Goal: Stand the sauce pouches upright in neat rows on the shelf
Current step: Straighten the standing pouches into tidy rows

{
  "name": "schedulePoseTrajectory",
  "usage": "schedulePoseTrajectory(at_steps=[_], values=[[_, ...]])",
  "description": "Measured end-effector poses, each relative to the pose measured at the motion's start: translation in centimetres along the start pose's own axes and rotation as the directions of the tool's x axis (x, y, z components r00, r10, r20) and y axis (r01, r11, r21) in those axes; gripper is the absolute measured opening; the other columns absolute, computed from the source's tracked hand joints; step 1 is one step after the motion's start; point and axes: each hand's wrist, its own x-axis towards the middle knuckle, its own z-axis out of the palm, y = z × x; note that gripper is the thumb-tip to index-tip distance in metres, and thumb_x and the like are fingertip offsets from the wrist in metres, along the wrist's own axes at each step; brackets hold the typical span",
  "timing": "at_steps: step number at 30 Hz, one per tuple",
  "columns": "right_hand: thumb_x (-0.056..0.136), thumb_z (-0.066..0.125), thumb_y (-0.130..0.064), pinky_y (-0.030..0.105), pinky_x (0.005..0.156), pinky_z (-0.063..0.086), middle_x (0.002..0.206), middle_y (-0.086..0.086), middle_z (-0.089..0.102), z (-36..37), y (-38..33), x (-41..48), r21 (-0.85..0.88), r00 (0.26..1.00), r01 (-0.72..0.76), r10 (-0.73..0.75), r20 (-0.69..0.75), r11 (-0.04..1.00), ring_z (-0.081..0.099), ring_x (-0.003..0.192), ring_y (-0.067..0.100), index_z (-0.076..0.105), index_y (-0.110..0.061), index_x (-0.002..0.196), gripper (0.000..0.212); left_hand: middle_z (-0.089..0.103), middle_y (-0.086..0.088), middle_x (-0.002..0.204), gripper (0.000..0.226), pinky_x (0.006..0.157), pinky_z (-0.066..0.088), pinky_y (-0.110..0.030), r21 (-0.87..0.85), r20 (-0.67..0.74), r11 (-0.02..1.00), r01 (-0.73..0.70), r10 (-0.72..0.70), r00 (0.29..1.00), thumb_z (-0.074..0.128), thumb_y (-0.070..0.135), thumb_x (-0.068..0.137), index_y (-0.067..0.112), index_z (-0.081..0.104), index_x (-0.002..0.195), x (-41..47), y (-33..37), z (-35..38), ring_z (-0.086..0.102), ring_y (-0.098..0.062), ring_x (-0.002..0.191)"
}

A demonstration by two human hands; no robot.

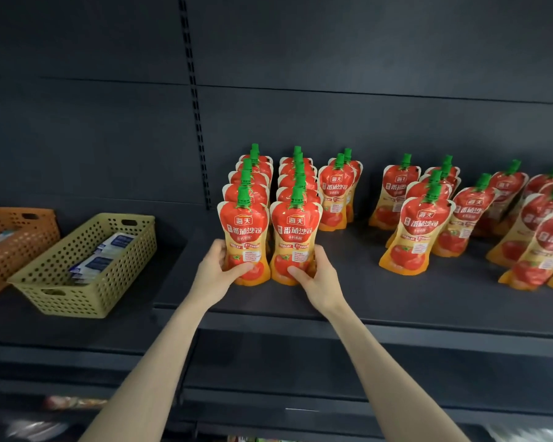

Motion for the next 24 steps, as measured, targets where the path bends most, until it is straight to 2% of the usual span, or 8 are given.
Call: schedulePoseTrajectory(at_steps=[3,7,11,16,21,24], values=[[0.087,0.064,-0.018,0.007,0.075,0.045,0.116,-0.006,0.057,0.2,0.1,-0.3,-0.045,0.999,0.002,-0.004,-0.046,0.999,0.054,0.103,0.004,0.042,-0.011,0.122,0.042,0.06,0.011,0.113,0.043,0.09,0.05,-0.031,0.029,0.042,1.0,-0.002,0.001,0.999,0.071,0.024,0.08,0.023,0.045,0.113,0.5,-0.8,-0.5,0.058,-0.01,0.108],[0.088,0.062,-0.02,0.019,0.088,0.046,0.124,0.0,0.057,-0.1,0.2,-0.5,-0.076,0.999,0.003,-0.006,-0.047,0.997,0.054,0.107,0.007,0.041,-0.012,0.125,0.043,0.056,0.009,0.118,0.051,0.091,0.046,-0.028,0.103,0.058,0.995,-0.02,0.014,0.998,0.069,0.025,0.082,0.022,0.04,0.124,0.2,-1.5,-0.4,0.055,-0.008,0.107],[0.09,0.06,-0.022,0.017,0.088,0.044,0.128,0.0,0.055,-0.2,0.1,-0.8,-0.109,0.999,0.005,-0.009,-0.034,0.994,0.051,0.108,0.005,0.038,-0.013,0.129,0.046,0.058,0.007,0.115,0.046,0.089,0.048,-0.028,0.14,0.046,0.99,-0.033,0.026,0.999,0.071,0.025,0.08,0.022,0.045,0.118,0.6,-1.6,-0.8,0.057,-0.01,0.105],[0.091,0.056,-0.025,0.029,0.098,0.043,0.134,0.002,0.051,-0.1,-0.2,-0.9,-0.132,1.0,-0.027,0.026,-0.015,0.991,0.051,0.122,0.016,0.033,-0.014,0.135,0.05,0.058,0.005,0.12,0.051,0.092,0.048,-0.031,0.158,0.071,0.987,-0.032,0.021,0.997,0.07,0.026,0.08,0.019,0.045,0.124,0.7,-1.6,-1.0,0.057,-0.012,0.108],[0.093,0.054,-0.025,0.03,0.1,0.042,0.136,0.003,0.05,-0.3,-0.4,-1.0,-0.161,0.999,-0.032,0.035,0.016,0.987,0.05,0.124,0.018,0.031,-0.015,0.136,0.05,0.059,0.004,0.12,0.052,0.088,0.047,-0.026,0.164,0.066,0.985,-0.043,0.032,0.997,0.07,0.026,0.081,0.018,0.045,0.125,0.4,-1.5,-0.9,0.057,-0.011,0.106],[0.093,0.054,-0.024,0.032,0.102,0.041,0.136,0.002,0.05,-0.4,-0.5,-1.1,-0.169,0.999,-0.041,0.045,0.023,0.985,0.049,0.125,0.018,0.031,-0.015,0.137,0.05,0.058,0.003,0.123,0.053,0.091,0.048,-0.03,0.167,0.077,0.985,-0.031,0.018,0.997,0.069,0.026,0.081,0.018,0.044,0.127,0.5,-1.4,-0.9,0.057,-0.014,0.111]])
